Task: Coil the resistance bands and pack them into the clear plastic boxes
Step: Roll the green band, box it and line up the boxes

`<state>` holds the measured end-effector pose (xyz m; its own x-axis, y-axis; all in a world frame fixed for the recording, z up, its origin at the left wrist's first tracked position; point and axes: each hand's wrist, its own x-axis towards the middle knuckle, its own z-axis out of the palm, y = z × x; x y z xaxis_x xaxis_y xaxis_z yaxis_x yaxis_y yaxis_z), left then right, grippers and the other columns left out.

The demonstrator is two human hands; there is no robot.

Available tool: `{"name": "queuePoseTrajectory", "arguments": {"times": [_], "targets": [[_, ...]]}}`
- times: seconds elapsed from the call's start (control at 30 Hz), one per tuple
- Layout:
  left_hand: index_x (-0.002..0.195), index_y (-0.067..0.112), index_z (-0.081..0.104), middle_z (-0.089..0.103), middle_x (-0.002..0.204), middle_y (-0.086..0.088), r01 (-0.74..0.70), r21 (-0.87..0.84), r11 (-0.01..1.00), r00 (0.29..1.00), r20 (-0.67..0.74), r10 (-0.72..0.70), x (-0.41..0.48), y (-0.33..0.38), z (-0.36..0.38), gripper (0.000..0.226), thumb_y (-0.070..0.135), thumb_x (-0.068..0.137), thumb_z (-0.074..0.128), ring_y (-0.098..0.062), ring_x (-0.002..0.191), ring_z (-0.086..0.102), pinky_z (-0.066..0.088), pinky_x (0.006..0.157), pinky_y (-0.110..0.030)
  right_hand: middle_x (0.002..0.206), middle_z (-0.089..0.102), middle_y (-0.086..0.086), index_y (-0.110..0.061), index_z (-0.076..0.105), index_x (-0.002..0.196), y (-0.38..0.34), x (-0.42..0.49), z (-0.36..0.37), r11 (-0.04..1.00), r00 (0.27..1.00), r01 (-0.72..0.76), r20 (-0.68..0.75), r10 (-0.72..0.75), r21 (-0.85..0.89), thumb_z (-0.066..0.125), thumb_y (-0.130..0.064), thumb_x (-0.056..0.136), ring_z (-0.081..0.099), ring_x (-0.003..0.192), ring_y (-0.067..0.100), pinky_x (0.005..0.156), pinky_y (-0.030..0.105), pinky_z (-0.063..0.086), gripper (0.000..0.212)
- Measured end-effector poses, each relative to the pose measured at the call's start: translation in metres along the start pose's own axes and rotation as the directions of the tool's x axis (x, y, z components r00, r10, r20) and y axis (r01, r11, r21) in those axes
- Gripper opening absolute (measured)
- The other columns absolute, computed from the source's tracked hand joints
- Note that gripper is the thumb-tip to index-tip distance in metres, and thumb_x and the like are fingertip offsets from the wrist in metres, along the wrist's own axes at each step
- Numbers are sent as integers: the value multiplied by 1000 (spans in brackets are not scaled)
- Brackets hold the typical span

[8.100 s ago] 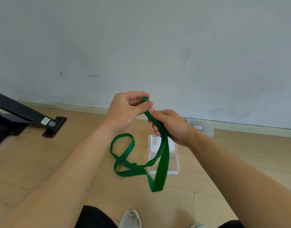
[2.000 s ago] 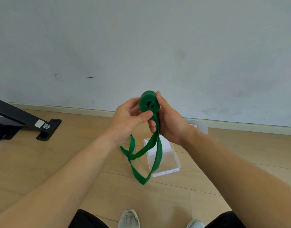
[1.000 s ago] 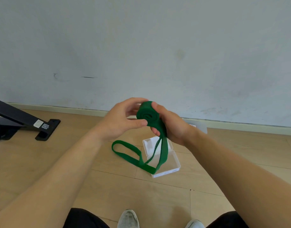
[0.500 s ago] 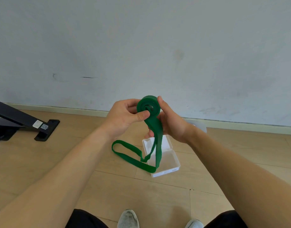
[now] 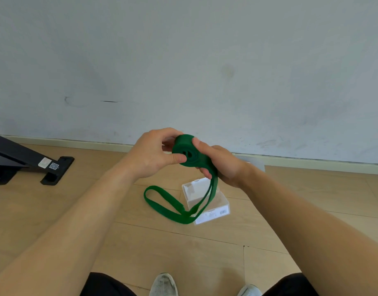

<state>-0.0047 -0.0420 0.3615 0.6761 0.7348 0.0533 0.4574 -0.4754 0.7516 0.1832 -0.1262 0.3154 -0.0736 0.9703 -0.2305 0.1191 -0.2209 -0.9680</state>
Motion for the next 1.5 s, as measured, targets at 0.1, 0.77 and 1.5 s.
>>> {"name": "queuePoseTrajectory", "arguments": {"times": [0.1, 0.77, 1.5], "targets": [[123, 17, 62, 75, 109, -3, 55, -459, 887, 990, -88, -107, -10, 4, 21, 43, 6, 85, 79, -12, 103, 72, 56, 93, -27, 57, 41, 7, -1, 64, 95, -4, 3, 6, 963, 998, 54, 16, -60, 265, 42, -78, 88, 39, 51, 18, 62, 26, 40, 80], [108, 27, 74, 79, 92, 13, 78, 173, 982, 966, 230, -117, -6, 14, -24, 46, 19, 67, 94, -6, 89, 74, 55, 89, -29, 56, 52, 9, -12, 53, 54, -12, -8, -6, 970, 983, -97, 129, 128, -223, 18, -99, 72, 53, 56, 16, 79, 33, 41, 95], [112, 10, 69, 79, 102, -2, 4, -453, 891, 991, -119, -65, -3, 4, 5, 42, 23, 73, 81, -18, 97, 75, 57, 89, -31, 78, 63, 12, -8, 65, 92, -12, 2, 10, 913, 972, -65, 231, -33, 403, 31, -83, 85, 58, 67, 25, 75, 36, 48, 83]]}}
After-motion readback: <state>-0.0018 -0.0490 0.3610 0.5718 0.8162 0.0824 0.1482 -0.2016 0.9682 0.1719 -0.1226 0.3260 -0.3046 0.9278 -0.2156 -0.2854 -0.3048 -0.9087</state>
